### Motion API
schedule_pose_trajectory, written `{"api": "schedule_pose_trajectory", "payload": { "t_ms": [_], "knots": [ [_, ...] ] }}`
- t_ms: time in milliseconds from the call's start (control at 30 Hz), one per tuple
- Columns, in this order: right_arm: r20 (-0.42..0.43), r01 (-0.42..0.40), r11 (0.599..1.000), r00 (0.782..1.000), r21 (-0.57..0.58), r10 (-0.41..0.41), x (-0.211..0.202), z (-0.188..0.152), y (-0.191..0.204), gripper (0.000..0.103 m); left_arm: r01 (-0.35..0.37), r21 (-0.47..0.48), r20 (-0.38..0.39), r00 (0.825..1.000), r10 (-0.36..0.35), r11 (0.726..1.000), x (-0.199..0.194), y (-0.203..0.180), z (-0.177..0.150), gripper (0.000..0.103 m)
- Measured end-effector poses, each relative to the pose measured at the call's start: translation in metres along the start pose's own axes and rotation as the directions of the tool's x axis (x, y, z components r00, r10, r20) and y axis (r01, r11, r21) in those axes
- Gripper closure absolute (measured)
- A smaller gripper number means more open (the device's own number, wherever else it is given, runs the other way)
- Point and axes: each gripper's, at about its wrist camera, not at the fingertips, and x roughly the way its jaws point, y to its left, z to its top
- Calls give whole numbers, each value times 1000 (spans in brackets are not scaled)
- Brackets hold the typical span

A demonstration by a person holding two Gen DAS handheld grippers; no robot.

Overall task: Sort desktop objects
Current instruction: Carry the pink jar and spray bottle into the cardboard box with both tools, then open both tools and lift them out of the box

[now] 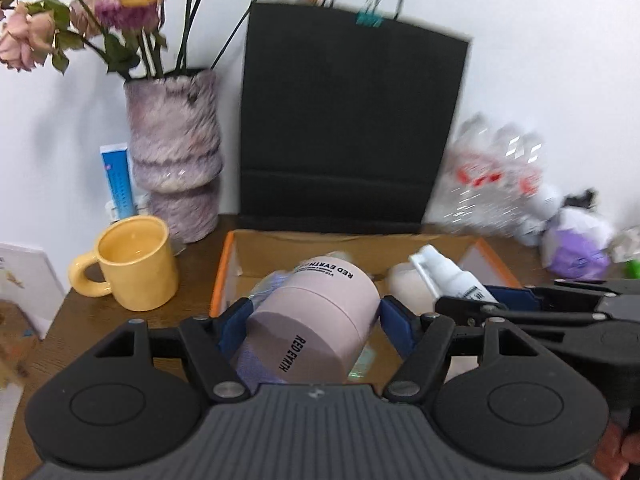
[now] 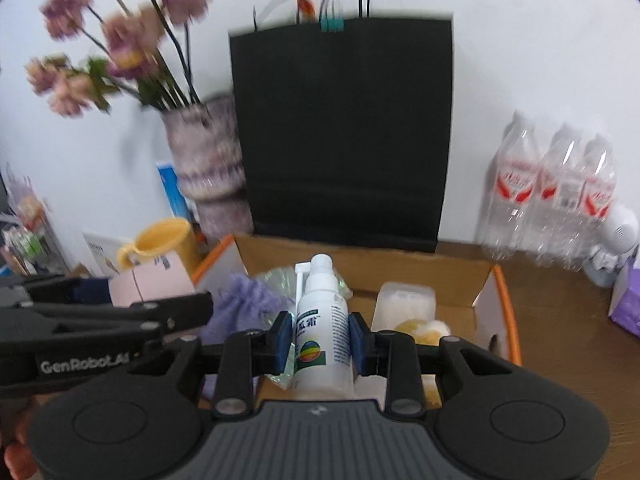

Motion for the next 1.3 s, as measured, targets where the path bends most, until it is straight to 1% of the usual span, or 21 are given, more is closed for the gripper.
{"api": "schedule_pose_trajectory", "payload": {
  "t_ms": [167,267,433,600,633,700,733,767,800,867,900,1000,1067,1133,1233,1300],
  "knots": [
    [-100,14,1000,995,27,-12,54,-7,-7,74,-76,18,-63,995,77,997,45,4,0,32],
    [-141,20,1000,990,24,-16,74,-14,-8,74,-113,83,-98,988,121,990,68,2,-8,32],
    [-168,34,999,985,6,-32,91,-20,-6,74,-105,90,-133,984,116,990,87,9,-15,31],
    [-179,52,998,982,-35,-58,96,-21,0,73,-108,96,-142,982,121,990,89,10,-16,31],
    [-181,54,998,982,-39,-61,96,-21,0,74,-110,96,-143,982,123,989,88,10,-15,31],
    [-180,58,998,982,-39,-64,96,-19,0,72,-107,90,-148,982,119,990,87,10,-15,31],
    [-180,60,998,982,-37,-66,95,-18,-1,69,-106,85,-147,982,118,991,86,11,-14,31],
    [-176,65,997,982,-35,-70,93,-17,-2,63,-105,79,-145,983,116,991,85,12,-14,31],
    [-170,71,997,983,-34,-75,91,-16,-2,60,-105,74,-144,983,115,992,84,12,-13,31],
    [-154,84,996,984,-33,-88,85,-15,-3,46,-116,79,-111,986,124,990,78,12,-11,31],
    [-145,90,995,985,-33,-94,81,-13,-4,44,-117,82,-96,988,124,990,73,12,-9,30],
    [-130,95,995,987,-17,-97,67,-9,-6,34,-134,76,-69,988,139,988,59,12,-3,19],
    [-119,104,995,987,-7,-104,56,-6,-7,22,-137,61,-51,989,140,989,46,14,-1,14],
    [-106,119,993,987,2,-118,42,-4,-8,14,-140,34,-43,989,141,990,33,18,1,2],
    [-100,114,993,989,24,-111,20,-2,-7,8,-126,0,-30,992,126,992,10,19,2,0],
    [-100,111,993,989,35,-107,3,-1,-6,7,-124,-17,-28,992,123,992,-5,17,1,0]
  ]
}}
